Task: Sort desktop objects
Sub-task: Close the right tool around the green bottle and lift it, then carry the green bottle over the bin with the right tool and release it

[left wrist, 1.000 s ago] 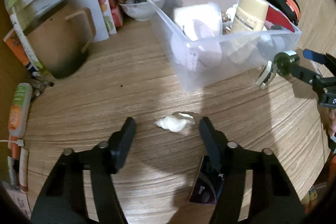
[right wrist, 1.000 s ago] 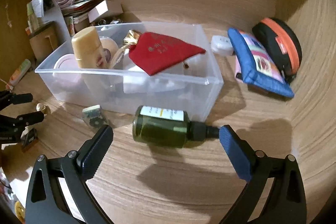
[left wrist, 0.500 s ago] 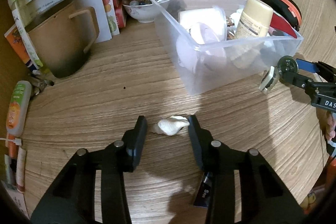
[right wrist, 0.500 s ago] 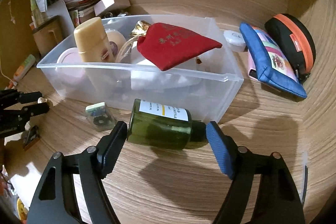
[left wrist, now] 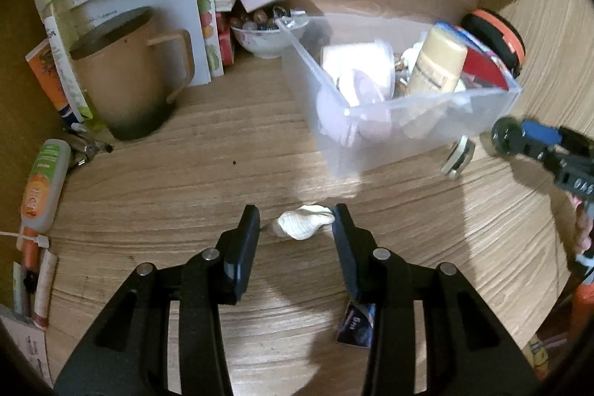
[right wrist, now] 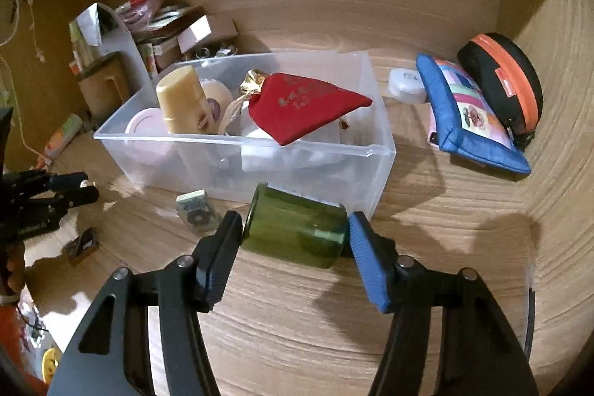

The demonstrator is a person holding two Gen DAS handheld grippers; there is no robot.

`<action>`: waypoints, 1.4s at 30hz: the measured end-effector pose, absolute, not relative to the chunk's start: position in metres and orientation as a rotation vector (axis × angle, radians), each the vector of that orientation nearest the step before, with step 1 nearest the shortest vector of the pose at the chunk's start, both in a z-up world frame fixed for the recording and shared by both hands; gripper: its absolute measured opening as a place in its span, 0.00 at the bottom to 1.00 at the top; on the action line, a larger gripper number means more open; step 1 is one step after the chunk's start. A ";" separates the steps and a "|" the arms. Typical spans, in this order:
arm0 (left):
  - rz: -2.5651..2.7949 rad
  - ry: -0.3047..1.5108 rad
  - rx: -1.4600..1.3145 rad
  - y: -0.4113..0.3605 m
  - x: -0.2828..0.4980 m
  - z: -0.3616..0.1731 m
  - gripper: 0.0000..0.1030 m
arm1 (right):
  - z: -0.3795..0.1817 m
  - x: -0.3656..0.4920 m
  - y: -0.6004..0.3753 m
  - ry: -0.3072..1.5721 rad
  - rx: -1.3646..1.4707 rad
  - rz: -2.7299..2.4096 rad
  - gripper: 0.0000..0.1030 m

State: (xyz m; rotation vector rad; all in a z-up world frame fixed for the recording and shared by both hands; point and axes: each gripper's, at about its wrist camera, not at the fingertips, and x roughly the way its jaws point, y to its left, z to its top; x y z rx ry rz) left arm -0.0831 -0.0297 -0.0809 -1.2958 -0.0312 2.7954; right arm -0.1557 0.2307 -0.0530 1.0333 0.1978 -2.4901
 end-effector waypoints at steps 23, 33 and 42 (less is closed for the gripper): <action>2.825 -0.121 -1.038 -0.024 -0.111 0.002 0.39 | 0.020 -0.143 0.244 0.161 0.780 -2.571 0.54; 2.771 -0.133 -1.085 -0.008 -0.164 0.010 0.39 | 0.034 -0.178 0.228 0.143 0.746 -2.557 0.54; 2.707 -0.115 -1.123 0.011 -0.203 0.003 0.39 | 0.028 -0.227 0.208 0.181 0.810 -2.520 0.54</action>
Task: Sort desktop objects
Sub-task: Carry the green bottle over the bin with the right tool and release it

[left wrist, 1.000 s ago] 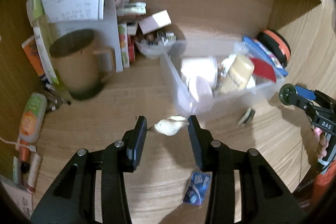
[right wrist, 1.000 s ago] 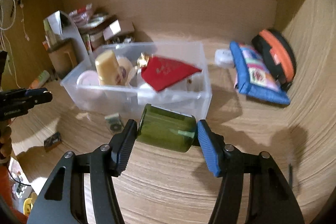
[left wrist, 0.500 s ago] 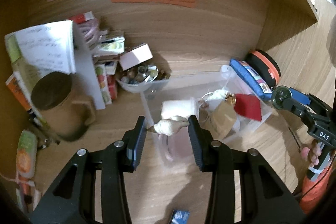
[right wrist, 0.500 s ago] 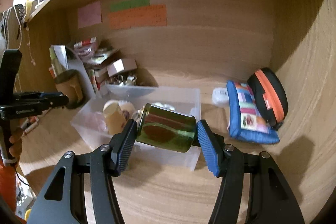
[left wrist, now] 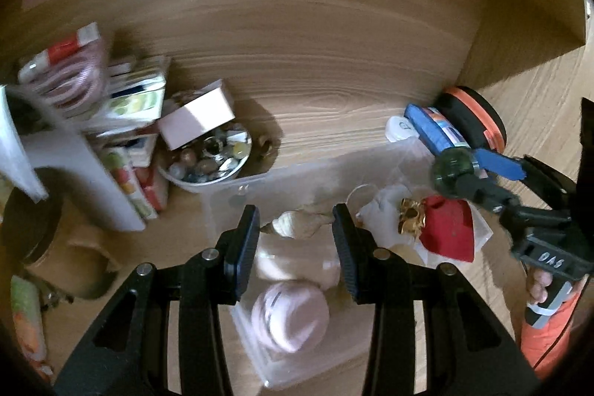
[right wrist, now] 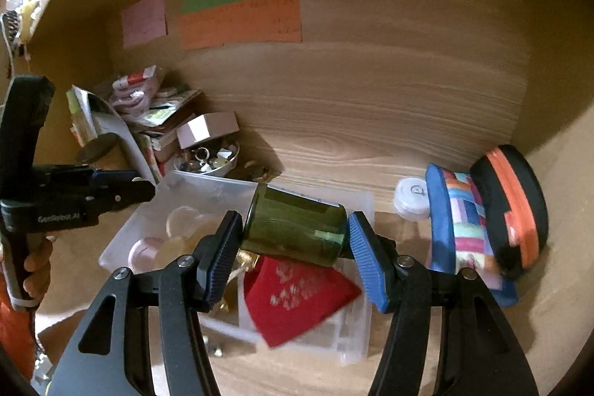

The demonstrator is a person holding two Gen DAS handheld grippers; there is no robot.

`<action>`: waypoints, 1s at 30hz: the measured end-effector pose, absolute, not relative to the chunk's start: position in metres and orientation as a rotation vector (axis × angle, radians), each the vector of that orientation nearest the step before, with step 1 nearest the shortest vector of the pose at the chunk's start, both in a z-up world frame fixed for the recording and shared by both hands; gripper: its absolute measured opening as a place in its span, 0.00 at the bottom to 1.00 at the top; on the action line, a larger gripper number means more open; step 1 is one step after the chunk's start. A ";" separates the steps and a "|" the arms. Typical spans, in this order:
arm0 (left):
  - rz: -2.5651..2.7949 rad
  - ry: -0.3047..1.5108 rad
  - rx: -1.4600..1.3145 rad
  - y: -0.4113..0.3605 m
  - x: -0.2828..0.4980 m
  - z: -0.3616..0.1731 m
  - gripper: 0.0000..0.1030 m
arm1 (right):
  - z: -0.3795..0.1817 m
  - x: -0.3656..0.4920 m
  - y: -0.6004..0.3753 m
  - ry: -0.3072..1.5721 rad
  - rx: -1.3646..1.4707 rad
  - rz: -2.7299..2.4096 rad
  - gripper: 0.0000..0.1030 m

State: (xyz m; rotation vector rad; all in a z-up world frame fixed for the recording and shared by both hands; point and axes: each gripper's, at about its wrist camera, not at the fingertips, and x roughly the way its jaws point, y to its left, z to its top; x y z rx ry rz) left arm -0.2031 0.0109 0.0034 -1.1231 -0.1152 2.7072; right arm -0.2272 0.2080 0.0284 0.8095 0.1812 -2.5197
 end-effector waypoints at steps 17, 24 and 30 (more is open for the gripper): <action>2.611 -0.089 -1.232 0.032 -0.252 -0.033 0.39 | -0.020 -0.268 0.186 0.237 0.941 -2.469 0.54; 2.580 -0.125 -1.250 0.032 -0.255 -0.037 0.39 | -0.028 -0.271 0.183 0.237 0.956 -2.471 0.54; 2.562 -0.126 -1.266 0.033 -0.256 -0.039 0.39 | -0.030 -0.265 0.177 0.293 0.938 -2.465 0.59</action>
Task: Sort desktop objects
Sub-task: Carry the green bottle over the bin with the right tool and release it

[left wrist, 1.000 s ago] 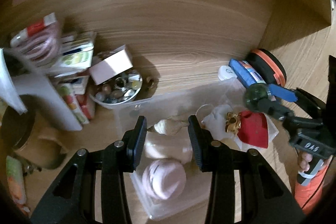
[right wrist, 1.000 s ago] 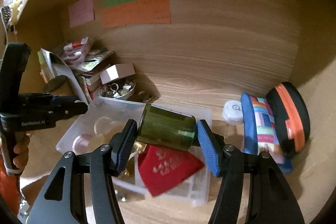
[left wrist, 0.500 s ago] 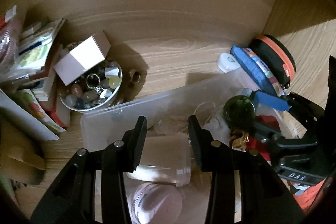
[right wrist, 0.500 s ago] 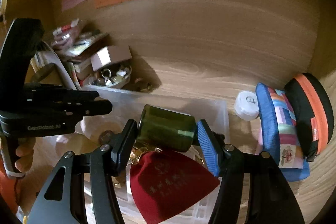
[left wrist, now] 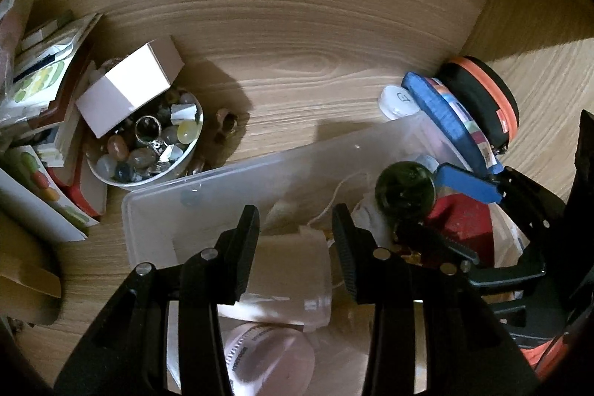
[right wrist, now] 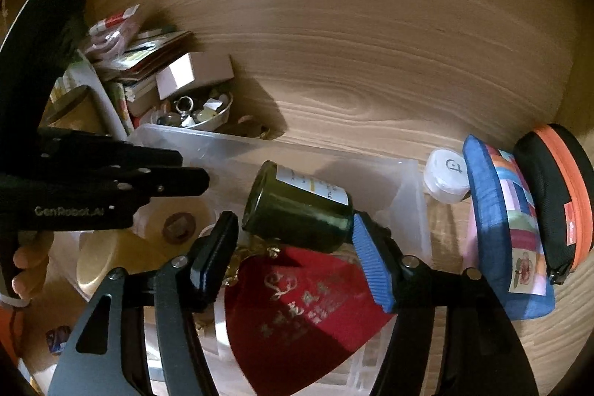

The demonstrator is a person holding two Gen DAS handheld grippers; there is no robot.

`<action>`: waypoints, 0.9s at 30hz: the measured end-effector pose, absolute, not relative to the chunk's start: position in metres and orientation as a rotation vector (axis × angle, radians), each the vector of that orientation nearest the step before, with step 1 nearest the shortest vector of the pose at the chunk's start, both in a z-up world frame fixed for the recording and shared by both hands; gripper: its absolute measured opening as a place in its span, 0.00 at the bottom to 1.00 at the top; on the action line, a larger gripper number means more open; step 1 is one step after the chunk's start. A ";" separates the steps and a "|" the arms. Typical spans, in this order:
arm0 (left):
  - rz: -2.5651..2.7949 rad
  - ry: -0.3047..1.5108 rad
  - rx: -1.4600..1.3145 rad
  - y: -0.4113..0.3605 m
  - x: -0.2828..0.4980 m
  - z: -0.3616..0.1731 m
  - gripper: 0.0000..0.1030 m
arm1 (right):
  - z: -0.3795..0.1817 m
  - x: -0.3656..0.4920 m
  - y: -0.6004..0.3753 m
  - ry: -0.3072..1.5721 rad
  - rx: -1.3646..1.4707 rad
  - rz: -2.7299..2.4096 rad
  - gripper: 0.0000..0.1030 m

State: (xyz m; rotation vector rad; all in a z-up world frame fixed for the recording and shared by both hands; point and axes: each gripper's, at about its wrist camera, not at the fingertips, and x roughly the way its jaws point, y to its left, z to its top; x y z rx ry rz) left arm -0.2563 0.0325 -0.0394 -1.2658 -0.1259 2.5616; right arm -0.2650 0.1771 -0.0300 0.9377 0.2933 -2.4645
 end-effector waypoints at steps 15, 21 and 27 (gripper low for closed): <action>2.613 -0.119 -1.193 0.034 -0.240 -0.019 0.60 | -0.015 -0.249 0.177 0.273 0.855 -2.470 0.74; 2.683 -0.057 -1.146 0.033 -0.227 -0.002 0.64 | -0.003 -0.242 0.181 0.264 0.792 -2.509 0.77; 2.732 -0.020 -1.121 0.026 -0.209 0.010 0.65 | 0.015 -0.232 0.186 0.261 0.734 -2.551 0.78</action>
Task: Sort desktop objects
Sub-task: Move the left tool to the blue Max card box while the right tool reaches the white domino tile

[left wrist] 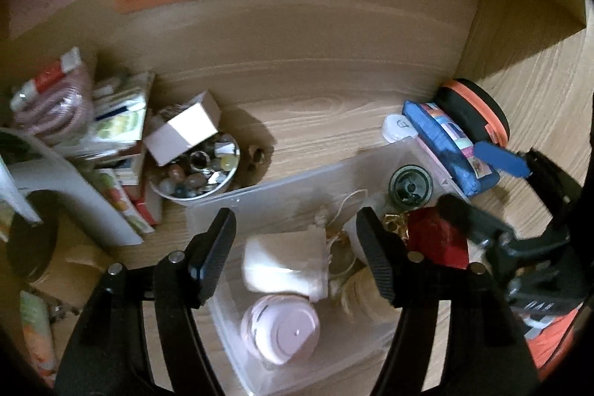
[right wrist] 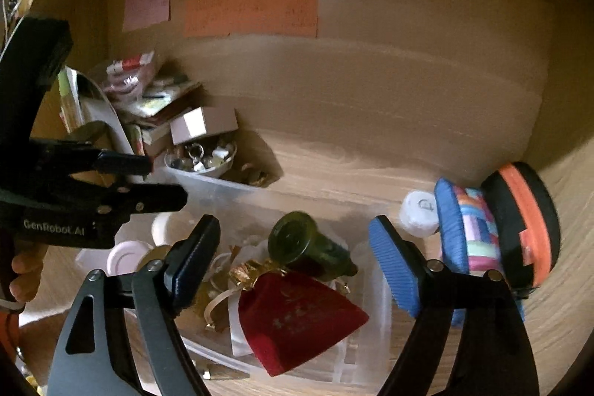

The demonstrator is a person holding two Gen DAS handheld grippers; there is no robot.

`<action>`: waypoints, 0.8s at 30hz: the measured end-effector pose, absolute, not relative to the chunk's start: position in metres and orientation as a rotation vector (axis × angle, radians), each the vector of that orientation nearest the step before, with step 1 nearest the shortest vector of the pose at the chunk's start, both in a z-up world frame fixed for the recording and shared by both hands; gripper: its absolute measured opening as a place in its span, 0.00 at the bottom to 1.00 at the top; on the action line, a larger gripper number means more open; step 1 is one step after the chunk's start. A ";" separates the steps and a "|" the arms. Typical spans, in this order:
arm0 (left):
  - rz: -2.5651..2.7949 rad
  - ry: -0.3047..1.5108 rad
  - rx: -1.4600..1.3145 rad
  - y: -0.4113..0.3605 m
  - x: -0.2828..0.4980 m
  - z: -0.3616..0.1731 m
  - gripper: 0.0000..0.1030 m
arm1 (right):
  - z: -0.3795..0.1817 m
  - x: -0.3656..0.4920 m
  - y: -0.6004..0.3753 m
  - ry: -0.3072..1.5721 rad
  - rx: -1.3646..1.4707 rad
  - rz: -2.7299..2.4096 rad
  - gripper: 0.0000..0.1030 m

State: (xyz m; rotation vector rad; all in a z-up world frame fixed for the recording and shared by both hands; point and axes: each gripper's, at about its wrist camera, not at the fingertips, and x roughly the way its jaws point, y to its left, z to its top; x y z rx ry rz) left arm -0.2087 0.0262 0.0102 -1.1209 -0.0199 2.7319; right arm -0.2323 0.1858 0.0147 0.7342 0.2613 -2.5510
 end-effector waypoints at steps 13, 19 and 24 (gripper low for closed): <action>2.886 0.117 -0.960 0.015 -0.141 0.038 0.90 | 0.051 -0.173 0.196 0.217 0.657 -2.558 0.83; 2.923 0.209 -0.928 0.016 -0.111 0.029 0.95 | 0.049 -0.148 0.196 0.223 0.672 -2.554 0.85; 2.897 0.201 -0.964 0.012 -0.092 0.013 0.95 | 0.040 -0.129 0.192 0.242 0.707 -2.543 0.85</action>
